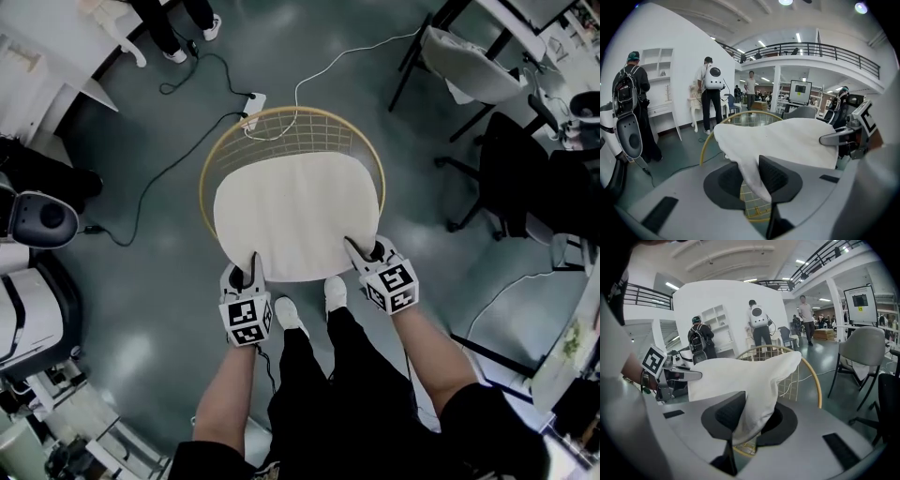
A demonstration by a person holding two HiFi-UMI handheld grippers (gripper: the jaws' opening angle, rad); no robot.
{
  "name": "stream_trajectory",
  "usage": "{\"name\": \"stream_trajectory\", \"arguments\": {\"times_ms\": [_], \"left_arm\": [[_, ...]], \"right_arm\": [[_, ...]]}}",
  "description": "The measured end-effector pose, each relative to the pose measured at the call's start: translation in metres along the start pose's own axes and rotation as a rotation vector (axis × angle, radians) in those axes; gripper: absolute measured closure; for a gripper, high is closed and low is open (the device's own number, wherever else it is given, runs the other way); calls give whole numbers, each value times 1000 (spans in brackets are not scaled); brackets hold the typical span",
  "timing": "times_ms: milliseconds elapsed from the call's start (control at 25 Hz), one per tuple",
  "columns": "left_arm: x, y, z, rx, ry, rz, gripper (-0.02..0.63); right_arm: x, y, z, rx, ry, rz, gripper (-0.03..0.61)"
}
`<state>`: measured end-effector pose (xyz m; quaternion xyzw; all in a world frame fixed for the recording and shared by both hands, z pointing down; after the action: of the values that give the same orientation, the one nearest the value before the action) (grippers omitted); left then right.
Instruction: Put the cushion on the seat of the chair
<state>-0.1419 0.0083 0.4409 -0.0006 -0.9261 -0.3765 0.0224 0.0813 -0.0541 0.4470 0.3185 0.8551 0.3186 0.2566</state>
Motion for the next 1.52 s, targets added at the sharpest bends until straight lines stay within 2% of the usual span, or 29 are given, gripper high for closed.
{"name": "stream_trajectory", "arguments": {"times_ms": [400,760,1120,1520], "left_arm": [[27,59,-84,54,48,-44,511],[26,108,-138,87,66,-55,509],[25,128,-165,99,61,-53,508],[30,144,-177,140,-14,-43,500]], "right_arm": [[-14,60,-81,51,62,-32,495],[-35,111,-127,110,107,-53,494],[-52,135,-153,154,115,-78,488],[-60,156,-171,209,133,-146,465]]}}
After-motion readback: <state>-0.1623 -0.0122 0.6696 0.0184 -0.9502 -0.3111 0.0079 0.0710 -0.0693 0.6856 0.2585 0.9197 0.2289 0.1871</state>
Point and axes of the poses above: the fingertips, and each gripper's own axes: z backward along the fingers, x to its left, y out of its underside, the point moved 1 cm from there along z, backward along the fingers, and after that the axes turned 8 degrees about x, right-handed, at the moved point
